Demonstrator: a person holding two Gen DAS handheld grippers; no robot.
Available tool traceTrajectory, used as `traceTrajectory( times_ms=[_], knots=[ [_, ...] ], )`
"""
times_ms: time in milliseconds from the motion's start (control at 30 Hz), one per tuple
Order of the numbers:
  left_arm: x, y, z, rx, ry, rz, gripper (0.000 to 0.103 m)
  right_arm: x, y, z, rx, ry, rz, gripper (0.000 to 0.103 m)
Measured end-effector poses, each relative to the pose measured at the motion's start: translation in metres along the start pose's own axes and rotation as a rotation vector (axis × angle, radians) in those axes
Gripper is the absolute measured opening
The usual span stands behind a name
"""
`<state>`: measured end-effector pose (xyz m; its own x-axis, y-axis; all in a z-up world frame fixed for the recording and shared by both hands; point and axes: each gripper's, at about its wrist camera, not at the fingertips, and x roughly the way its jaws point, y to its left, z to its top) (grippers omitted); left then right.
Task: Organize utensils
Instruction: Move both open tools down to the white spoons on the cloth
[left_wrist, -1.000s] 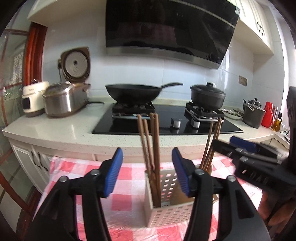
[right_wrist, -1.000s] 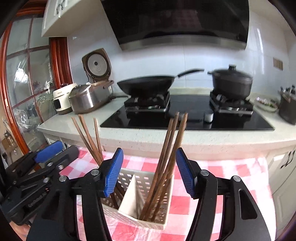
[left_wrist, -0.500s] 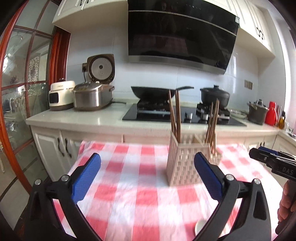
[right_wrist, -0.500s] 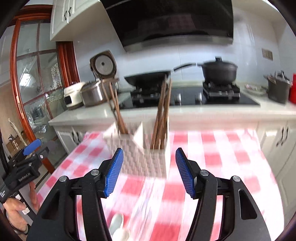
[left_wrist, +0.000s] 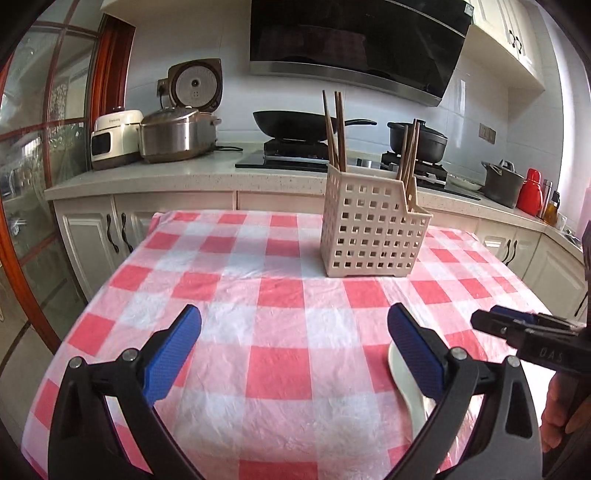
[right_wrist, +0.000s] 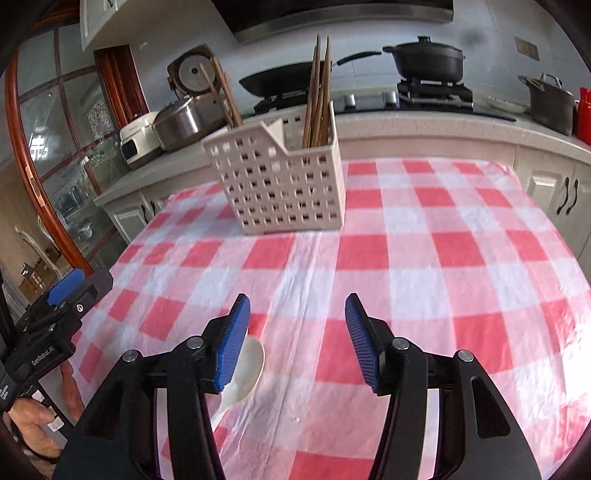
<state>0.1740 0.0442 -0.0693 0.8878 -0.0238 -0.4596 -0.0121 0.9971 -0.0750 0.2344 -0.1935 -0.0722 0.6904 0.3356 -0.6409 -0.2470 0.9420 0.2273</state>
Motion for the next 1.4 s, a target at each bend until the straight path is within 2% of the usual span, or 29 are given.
traceTrajectory(
  times_ms=[300,733,833,867,900,1000,1200,1400],
  knots=[
    [-0.008,0.011,-0.004,-0.029,-0.032,0.010,0.098,0.012,0.009,-0.023,0.004,0.077,0.036,0.035],
    [-0.007,0.019,-0.007,-0.041,-0.014,0.024,0.098,0.032,0.021,-0.033,-0.002,0.142,0.057,0.031],
    [-0.004,0.019,-0.010,-0.031,0.000,0.018,0.098,0.035,0.024,-0.032,-0.009,0.138,0.053,0.029],
    [-0.003,0.018,-0.011,-0.029,0.004,0.015,0.098,0.036,0.026,-0.032,-0.019,0.140,0.044,0.025],
    [-0.002,0.018,-0.011,-0.028,0.010,0.012,0.098,0.037,0.026,-0.032,-0.026,0.142,0.035,0.015],
    [0.001,0.016,-0.012,-0.027,0.025,0.002,0.098,0.035,0.026,-0.032,-0.027,0.134,0.043,0.009],
    [0.012,0.006,-0.014,-0.015,0.076,-0.032,0.097,0.025,0.023,-0.030,-0.040,0.111,0.022,0.005],
    [0.026,-0.020,-0.010,0.033,0.126,-0.107,0.097,0.013,0.009,-0.027,-0.027,0.078,-0.001,0.005]
  ],
)
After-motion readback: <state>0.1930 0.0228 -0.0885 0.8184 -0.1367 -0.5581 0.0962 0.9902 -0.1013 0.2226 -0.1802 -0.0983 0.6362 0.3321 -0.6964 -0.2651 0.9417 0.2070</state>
